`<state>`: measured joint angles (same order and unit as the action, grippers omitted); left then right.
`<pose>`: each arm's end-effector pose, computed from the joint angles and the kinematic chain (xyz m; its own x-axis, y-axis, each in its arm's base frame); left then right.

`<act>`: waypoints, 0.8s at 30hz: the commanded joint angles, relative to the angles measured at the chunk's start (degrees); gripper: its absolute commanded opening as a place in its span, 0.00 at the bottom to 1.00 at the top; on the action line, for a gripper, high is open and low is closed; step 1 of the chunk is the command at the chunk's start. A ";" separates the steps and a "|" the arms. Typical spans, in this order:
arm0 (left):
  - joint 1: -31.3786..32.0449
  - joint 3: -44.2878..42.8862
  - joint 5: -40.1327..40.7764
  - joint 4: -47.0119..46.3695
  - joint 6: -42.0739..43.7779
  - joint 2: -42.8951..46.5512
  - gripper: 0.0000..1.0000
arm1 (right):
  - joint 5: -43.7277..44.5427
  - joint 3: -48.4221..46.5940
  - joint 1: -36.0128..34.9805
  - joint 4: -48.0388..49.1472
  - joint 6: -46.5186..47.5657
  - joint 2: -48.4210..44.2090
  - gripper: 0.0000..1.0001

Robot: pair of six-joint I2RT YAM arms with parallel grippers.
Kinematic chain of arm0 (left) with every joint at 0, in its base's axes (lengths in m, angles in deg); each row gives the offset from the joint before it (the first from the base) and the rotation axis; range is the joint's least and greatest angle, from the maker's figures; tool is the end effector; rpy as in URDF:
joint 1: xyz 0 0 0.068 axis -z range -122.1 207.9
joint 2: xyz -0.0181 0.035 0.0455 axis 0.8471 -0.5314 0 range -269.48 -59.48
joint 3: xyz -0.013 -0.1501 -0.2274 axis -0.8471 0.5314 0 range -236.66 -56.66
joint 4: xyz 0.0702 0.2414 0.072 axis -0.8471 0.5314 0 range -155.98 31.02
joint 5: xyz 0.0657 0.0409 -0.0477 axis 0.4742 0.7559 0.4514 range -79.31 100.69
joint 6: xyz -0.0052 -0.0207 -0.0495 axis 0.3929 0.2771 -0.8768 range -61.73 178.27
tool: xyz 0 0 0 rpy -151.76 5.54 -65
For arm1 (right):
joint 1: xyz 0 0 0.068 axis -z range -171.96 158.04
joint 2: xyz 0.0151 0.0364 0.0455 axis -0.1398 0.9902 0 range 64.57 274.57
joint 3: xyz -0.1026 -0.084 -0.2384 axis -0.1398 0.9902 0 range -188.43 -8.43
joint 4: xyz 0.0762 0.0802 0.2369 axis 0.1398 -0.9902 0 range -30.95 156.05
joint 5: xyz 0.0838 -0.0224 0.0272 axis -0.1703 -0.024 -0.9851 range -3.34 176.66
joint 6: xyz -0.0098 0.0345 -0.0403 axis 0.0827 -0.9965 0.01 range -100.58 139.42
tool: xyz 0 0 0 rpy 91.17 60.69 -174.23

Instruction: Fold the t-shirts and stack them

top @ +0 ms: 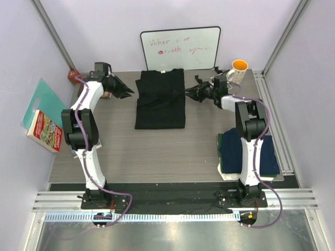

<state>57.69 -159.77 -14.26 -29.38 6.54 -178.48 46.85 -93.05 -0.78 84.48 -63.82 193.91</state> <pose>0.4649 -0.0132 0.2508 -0.6905 -0.7143 -0.1143 -0.4658 0.5599 -0.6852 0.4852 0.0982 0.1430 -0.7318 0.6584 0.1760 0.3538 0.1463 0.9238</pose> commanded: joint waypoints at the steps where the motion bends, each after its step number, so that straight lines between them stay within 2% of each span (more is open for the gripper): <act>1: 7.84 11.14 -1.51 -0.38 6.46 2.98 0.25 | -2.29 -3.28 -3.66 -18.08 18.64 -6.82 0.30; 4: 11.01 15.56 -2.12 -1.62 6.90 2.11 0.22 | -2.99 -0.03 -4.89 -19.56 20.40 -7.26 0.30; 7: 12.95 15.05 -0.12 -0.22 8.91 0.97 0.22 | -3.52 0.25 -5.94 -22.81 25.04 -7.17 0.29; 11: 14.88 12.59 3.50 3.64 11.99 -0.79 0.22 | 1.30 -5.63 -7.26 -40.44 37.42 -5.77 0.27; 14: 15.15 12.06 4.55 4.00 11.73 -2.29 0.21 | 6.66 -10.91 -8.58 -49.69 45.35 -3.57 0.27; 24: 17.70 12.93 10.79 7.17 15.51 -3.87 0.21 | 14.67 -13.38 -12.80 -60.00 56.43 0.65 0.24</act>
<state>73.91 -146.17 -8.25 -25.12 18.54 -181.45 57.51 -104.65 -11.27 32.18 -14.88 193.28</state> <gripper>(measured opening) 0.210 0.246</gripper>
